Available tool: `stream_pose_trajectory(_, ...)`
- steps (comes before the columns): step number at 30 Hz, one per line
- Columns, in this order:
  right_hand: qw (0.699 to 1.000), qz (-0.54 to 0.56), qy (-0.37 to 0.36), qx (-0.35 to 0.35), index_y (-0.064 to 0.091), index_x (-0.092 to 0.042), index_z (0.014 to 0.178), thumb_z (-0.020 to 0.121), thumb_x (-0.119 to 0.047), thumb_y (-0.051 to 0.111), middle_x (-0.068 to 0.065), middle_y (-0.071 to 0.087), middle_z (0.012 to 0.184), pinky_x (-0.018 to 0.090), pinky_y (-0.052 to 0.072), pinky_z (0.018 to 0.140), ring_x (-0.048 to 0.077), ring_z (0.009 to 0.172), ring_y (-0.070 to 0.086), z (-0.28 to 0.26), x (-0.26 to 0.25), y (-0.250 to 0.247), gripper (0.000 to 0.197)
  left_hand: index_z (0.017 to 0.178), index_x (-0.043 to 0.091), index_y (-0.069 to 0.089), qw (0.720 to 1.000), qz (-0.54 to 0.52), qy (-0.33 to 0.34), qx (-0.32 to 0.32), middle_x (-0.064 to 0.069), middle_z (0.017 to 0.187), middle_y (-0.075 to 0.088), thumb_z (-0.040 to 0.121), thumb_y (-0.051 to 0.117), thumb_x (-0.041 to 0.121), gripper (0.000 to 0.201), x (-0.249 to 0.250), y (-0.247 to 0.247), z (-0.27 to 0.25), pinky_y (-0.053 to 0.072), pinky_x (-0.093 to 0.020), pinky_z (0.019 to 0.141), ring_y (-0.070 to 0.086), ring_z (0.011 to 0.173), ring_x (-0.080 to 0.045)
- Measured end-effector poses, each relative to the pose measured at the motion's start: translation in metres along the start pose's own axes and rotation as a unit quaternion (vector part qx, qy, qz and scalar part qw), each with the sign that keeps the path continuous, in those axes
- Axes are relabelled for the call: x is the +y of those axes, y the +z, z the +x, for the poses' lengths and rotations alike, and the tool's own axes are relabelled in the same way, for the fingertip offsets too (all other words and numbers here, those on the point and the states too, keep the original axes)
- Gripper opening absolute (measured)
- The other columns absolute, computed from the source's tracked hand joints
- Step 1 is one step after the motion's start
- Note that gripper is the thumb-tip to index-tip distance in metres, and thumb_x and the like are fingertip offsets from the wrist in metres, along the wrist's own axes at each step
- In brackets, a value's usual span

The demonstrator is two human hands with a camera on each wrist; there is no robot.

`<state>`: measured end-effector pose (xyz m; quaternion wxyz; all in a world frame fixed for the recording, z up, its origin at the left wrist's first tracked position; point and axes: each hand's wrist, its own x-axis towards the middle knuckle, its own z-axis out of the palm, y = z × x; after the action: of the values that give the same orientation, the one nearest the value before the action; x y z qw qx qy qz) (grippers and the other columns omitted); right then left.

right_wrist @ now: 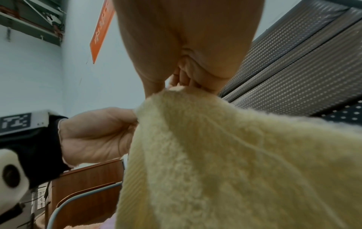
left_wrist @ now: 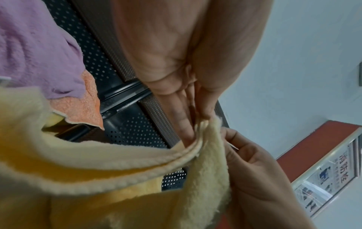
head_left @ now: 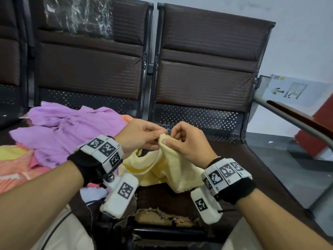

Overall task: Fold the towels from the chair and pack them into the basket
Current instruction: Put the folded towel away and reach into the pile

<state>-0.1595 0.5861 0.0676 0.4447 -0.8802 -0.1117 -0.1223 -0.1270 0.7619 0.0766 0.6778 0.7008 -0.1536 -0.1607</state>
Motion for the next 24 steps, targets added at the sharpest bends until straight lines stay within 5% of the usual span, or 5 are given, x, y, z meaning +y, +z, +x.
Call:
stream_pose_trajectory(8, 1.0, 0.024, 0.005, 0.013, 0.051, -0.021, 0.078, 0.069, -0.036, 0.083, 0.002, 0.063, 0.074, 0.031, 0.048, 0.063, 0.006, 0.062, 0.05, 0.001, -0.002, 0.004, 0.037, 0.107, 0.007, 0.068, 0.998, 0.023, -0.007, -0.064, -0.008, 0.09, 0.074, 0.087, 0.061, 0.01, 0.022, 0.004, -0.003, -0.011, 0.054, -0.017, 0.066, 0.071, 0.083, -0.011)
stream_pose_trajectory(13, 0.991, 0.085, 0.033, -0.096, 0.05, -0.021, 0.09, 0.069, -0.029, 0.083, -0.002, 0.062, 0.075, 0.033, 0.048, 0.068, 0.011, 0.066, 0.053, -0.001, 0.006, -0.003, 0.04, 0.103, 0.007, 0.07, 0.996, 0.054, 0.002, -0.064, -0.006, 0.085, 0.074, 0.088, 0.06, 0.004, 0.019, 0.0, -0.011, -0.014, 0.055, -0.017, 0.064, 0.07, 0.076, -0.009)
stream_pose_trajectory(16, 0.981, -0.022, 0.032, -0.191, 0.057, -0.017, 0.094, 0.078, -0.04, 0.074, -0.003, 0.062, 0.076, 0.033, 0.048, 0.071, 0.011, 0.069, 0.056, -0.003, 0.012, -0.013, 0.033, 0.1, 0.009, 0.071, 0.996, 0.066, 0.017, -0.056, -0.004, 0.086, 0.074, 0.089, 0.059, 0.005, 0.017, -0.003, -0.013, -0.012, 0.053, -0.016, 0.064, 0.067, 0.075, -0.008)
stream_pose_trajectory(20, 0.917, -0.249, 0.029, -0.312, 0.061, -0.013, 0.09, 0.095, -0.048, 0.048, -0.001, 0.062, 0.079, 0.026, 0.042, 0.066, 0.011, 0.07, 0.055, -0.005, 0.025, -0.023, 0.037, 0.093, 0.006, 0.07, 0.994, 0.093, 0.04, 0.027, -0.004, 0.079, 0.068, 0.092, 0.053, 0.003, 0.018, -0.005, -0.017, -0.006, 0.044, -0.018, 0.057, 0.055, 0.064, -0.006)
stream_pose_trajectory(24, 0.92, -0.304, 0.04, -0.245, 0.057, -0.013, 0.097, 0.09, -0.034, 0.06, 0.005, 0.062, 0.087, 0.033, 0.045, 0.072, 0.019, 0.08, 0.057, -0.002, 0.027, -0.029, 0.023, 0.076, 0.015, 0.063, 0.985, 0.124, 0.08, 0.088, 0.013, 0.062, 0.059, 0.091, 0.047, -0.002, 0.028, -0.007, -0.012, -0.004, 0.038, -0.011, 0.053, 0.048, 0.054, 0.003)
